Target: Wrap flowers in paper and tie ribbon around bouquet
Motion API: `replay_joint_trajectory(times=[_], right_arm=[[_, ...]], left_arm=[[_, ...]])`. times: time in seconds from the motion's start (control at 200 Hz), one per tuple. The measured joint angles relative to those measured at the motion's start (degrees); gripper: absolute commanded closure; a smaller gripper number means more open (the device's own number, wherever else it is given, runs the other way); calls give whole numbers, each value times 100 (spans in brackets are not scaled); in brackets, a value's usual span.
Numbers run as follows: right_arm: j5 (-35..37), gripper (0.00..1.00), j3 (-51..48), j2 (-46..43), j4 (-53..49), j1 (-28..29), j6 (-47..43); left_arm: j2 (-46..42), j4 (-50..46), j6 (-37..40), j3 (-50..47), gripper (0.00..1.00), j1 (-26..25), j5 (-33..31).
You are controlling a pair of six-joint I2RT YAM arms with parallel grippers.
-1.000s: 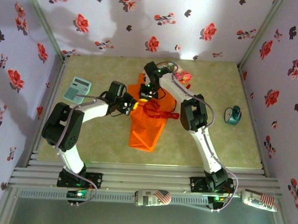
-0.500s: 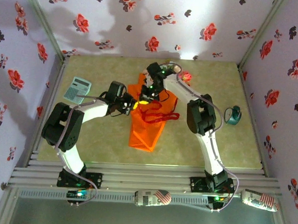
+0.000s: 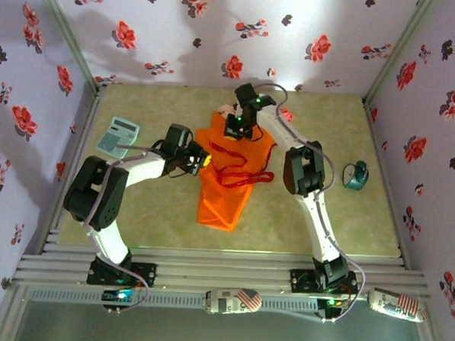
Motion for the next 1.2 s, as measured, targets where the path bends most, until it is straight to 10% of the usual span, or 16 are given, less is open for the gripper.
replay_joint_trajectory(times=[0.62,1.2], right_arm=[[-1491,90,-1532,-321,538,568,-286],[-1316,64,-2339,-1589,837,435,-258]], left_arm=[[-2,-286,2,-20,100,26,131],[-2,-114,0,57,100,140,107]])
